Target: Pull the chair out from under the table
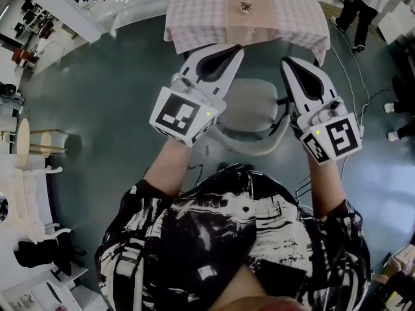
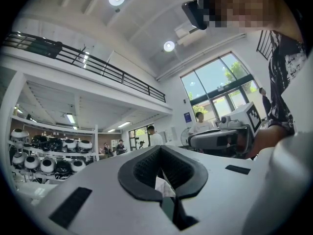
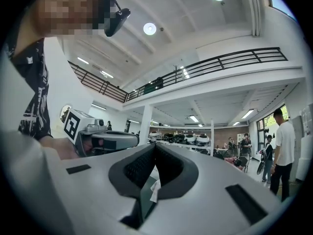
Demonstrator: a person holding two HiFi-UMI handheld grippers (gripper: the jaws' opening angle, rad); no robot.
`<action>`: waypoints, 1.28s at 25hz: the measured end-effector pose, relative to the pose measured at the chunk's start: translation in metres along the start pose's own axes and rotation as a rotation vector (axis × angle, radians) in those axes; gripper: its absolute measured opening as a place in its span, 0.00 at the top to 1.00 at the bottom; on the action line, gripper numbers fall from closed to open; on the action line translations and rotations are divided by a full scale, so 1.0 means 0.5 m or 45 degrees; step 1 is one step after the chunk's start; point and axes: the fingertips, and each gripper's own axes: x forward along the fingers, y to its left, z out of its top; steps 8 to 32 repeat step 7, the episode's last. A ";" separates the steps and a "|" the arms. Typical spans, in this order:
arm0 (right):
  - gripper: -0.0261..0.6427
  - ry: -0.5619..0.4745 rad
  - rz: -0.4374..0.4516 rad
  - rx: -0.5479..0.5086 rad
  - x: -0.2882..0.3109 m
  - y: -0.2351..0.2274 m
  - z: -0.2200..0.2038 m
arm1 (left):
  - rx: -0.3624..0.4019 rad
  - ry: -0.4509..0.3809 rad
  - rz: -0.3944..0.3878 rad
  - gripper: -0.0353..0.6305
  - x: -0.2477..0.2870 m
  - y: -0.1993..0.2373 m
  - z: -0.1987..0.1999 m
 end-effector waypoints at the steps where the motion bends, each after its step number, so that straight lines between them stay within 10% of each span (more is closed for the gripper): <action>1: 0.96 0.002 0.000 0.000 0.001 -0.001 0.000 | -0.001 0.001 0.001 0.95 0.001 0.001 0.000; 32: 0.96 0.007 0.001 -0.002 0.009 -0.006 -0.007 | -0.007 0.005 0.007 0.95 0.003 0.010 -0.011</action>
